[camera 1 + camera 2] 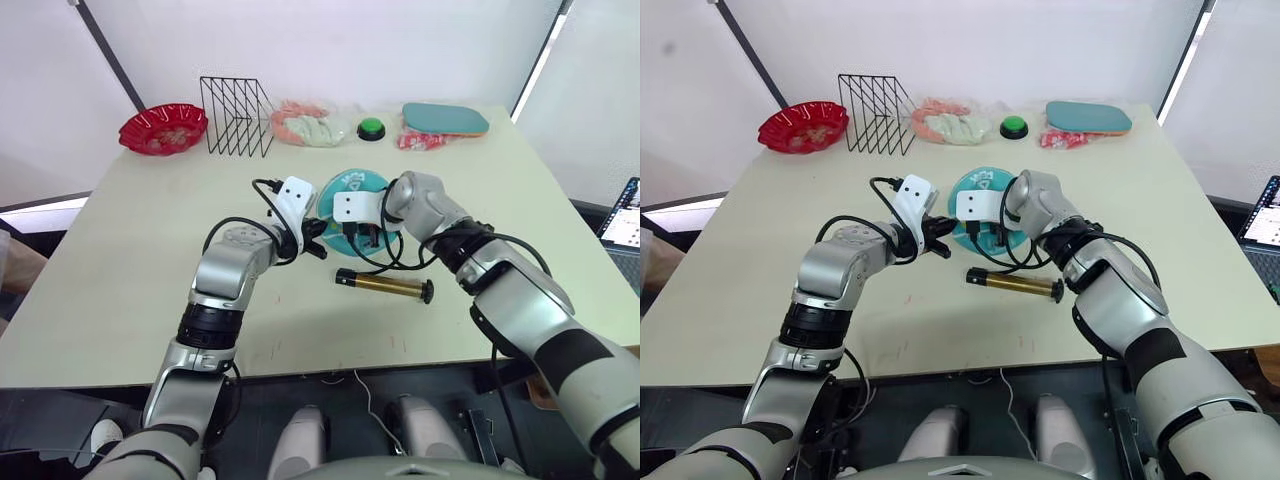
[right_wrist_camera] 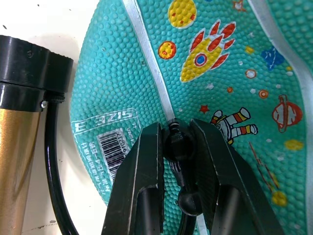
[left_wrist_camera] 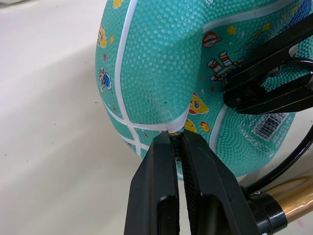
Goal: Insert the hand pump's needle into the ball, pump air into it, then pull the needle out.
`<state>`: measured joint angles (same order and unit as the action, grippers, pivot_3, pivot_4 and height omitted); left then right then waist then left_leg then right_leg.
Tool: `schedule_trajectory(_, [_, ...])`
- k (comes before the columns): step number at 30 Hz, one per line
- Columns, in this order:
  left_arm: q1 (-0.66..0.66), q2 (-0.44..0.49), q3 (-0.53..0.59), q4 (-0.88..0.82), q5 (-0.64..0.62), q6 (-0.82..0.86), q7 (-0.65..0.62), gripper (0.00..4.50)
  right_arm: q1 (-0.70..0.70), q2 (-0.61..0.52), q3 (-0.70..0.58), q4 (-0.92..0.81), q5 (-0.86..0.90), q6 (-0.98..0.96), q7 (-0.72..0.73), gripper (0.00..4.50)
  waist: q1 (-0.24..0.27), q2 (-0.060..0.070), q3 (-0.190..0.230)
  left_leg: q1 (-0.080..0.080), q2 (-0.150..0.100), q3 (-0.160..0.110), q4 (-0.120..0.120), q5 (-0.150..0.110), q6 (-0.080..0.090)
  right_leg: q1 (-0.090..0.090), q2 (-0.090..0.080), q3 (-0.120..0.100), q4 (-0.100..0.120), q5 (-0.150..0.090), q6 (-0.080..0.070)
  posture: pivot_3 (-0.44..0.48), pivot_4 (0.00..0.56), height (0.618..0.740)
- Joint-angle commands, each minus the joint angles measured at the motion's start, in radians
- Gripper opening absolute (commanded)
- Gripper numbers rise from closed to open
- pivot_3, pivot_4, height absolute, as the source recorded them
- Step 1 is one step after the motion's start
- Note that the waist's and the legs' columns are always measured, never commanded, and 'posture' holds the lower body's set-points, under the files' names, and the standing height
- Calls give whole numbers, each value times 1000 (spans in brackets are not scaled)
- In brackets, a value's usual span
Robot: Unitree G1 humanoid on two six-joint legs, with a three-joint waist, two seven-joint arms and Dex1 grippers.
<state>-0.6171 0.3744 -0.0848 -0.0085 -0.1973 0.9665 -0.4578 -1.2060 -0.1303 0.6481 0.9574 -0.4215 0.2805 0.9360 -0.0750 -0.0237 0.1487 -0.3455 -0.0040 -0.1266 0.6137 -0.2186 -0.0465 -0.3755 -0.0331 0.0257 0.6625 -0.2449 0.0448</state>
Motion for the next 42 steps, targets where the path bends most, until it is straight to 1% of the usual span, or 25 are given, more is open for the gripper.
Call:
schedule_trajectory(1, [2, 10, 29, -29, -22, 6, -11, 0, 120, -45, 58, 220, -96, 53, -65, 336, -1, 0, -1, 0, 0, 0, 0, 0, 0, 0, 0, 0, 0, 0, 0, 0, 150, 740])
schedule_trajectory(8, [1, 8, 27, -23, -25, 3, -11, 0, 150, -46, 45, 253, -86, 42, -102, 336, -3, 2, -6, 1, 0, 0, -1, 0, 0, 0, 0, 0, 0, 0, 0, 0, 150, 740])
schedule_trajectory(12, [-1, 4, 25, -18, -25, -3, -12, 0, 144, -45, 21, 244, -65, 42, -107, 336, -3, 0, -8, 1, 0, -1, -1, -2, -4, 0, 0, 0, -1, -1, 0, 0, 150, 740])
schedule_trajectory(14, [-5, -3, 24, -17, -27, -9, -12, 0, 125, -32, -43, 212, -10, 61, -98, 336, -2, 0, -8, 1, 0, -1, -1, -3, -4, 0, 0, 0, -1, -1, 0, 0, 150, 740])
schedule_trajectory(18, [-11, -9, 21, -7, -23, -21, -11, 0, 96, -33, -109, 135, 32, 85, -60, 336, -1, 1, -7, 0, 0, -1, -1, -3, -4, -1, 0, -1, -1, -1, 0, 0, 150, 740])
schedule_trajectory(22, [-15, -13, 16, 4, -19, -34, -13, 0, 96, -46, -135, 42, 46, 120, -20, 336, 5, 7, -1, -2, 0, -1, -1, -3, -5, -1, -1, -1, -2, -1, 0, 0, 150, 740])
schedule_trajectory(31, [-17, -15, 5, 18, -14, -60, -19, 0, 127, -76, -129, -56, 35, 150, 0, 336, 8, 9, 3, -6, -1, -4, -1, -3, -5, -3, -1, -3, -4, -1, 0, 0, 150, 740])
schedule_trajectory(33, [-17, -15, 5, 19, -12, -63, -19, 0, 127, -76, -159, -76, 64, 156, 3, 336, 9, 9, 4, -8, -1, -5, -1, -3, -5, -4, -1, -5, -4, -1, 0, 0, 150, 740])
schedule_trajectory(34, [-17, -15, 6, 19, -11, -65, -18, 0, 123, -69, -190, -87, 92, 180, 2, 836, 9, 9, 4, -8, -1, -5, -1, -3, -5, -4, -1, -5, -4, -1, 0, 0, 150, 740])
schedule_trajectory(36, [-20, -14, 6, 25, -10, -70, -19, 0, 118, -78, -207, -117, 102, 202, 7, 1515, 11, 9, 6, -10, -1, -6, -1, -3, -5, -5, -1, -7, -5, -1, 0, 0, 150, 740])
schedule_trajectory(37, [-22, -12, 7, 29, -9, -72, -19, 0, 118, -93, -215, -153, 105, 217, 12, 2013, 12, 10, 7, -12, -1, -7, -1, -2, -5, -7, -1, -7, -5, -1, 0, 0, 150, 740])
schedule_trajectory(38, [-25, -10, 7, 34, -7, -76, -20, 0, 123, -113, -223, -212, 112, 242, 33, 2517, 13, 10, 8, -16, -1, -7, -1, 0, -1, -11, -1, -8, -4, -1, 0, 0, 150, 740])
schedule_trajectory(40, [-30, -8, 7, 41, -6, -80, -21, 0, 136, -152, -235, -319, 124, 284, 65, 3364, 16, 12, 12, -18, -1, -8, -1, 1, -1, -13, -1, -8, -4, 0, 0, 0, 150, 740])
schedule_trajectory(42, [-35, -4, 3, 53, -3, -87, -25, 0, 155, -192, -255, -431, 147, 340, 91, 4098, 22, 14, 16, -23, -2, -8, -1, 1, -1, -18, -1, -8, -4, 0, 2, 0, 150, 740])
